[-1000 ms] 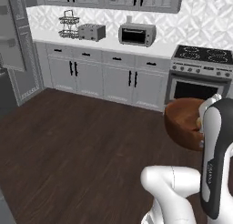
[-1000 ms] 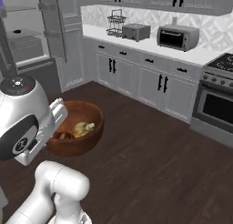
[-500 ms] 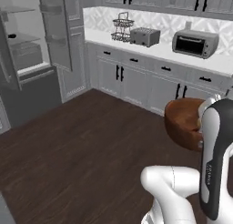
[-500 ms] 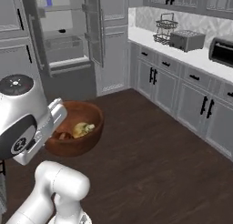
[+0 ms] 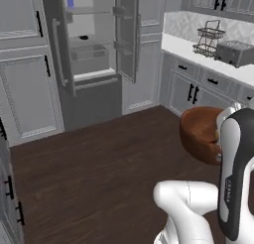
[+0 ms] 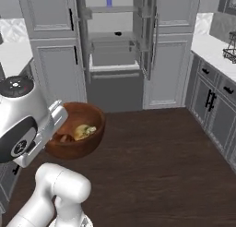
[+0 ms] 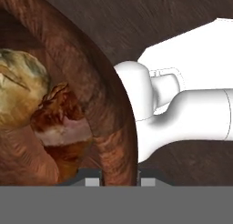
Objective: Pick the chicken drumstick and onion from their plates and place them in the bowl. Then put the bowl in the fridge.
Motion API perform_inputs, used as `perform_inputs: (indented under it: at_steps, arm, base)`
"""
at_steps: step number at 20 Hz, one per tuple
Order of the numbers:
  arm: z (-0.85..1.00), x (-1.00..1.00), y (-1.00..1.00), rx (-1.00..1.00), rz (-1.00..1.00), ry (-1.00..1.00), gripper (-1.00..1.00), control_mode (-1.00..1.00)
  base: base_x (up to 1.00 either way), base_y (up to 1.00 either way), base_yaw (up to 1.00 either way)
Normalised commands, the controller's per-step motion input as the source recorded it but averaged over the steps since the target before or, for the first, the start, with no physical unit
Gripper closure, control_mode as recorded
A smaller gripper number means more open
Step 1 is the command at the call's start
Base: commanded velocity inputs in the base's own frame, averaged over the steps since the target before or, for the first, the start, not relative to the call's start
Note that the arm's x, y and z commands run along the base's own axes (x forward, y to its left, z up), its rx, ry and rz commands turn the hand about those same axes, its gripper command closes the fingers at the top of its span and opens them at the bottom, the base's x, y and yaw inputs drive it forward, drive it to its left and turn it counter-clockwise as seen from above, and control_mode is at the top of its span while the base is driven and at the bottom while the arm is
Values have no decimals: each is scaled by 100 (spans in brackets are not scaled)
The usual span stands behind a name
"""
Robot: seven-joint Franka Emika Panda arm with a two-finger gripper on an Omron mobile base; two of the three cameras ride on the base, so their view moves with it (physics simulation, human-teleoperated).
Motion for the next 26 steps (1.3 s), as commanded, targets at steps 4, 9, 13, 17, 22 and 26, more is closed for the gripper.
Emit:
perform_inputs:
  at_steps: [4, 9, 13, 17, 22, 26]
  arm:
    - [0, 0, 0, 0, 0, 0, 100, 100]
    - [0, 0, 0, 0, 0, 0, 100, 100]
    - [0, 0, 0, 0, 0, 0, 100, 100]
    - [0, 0, 0, 0, 0, 0, 100, 100]
    - [0, 0, 0, 0, 0, 0, 100, 100]
    - [0, 0, 0, 0, 0, 0, 100, 100]
  base:
    - [100, -90, 37]
    - [97, -77, 41]
    - [97, -32, 44]
    - [100, -20, 18]
    - [100, -12, 0]
    - [100, -46, 3]
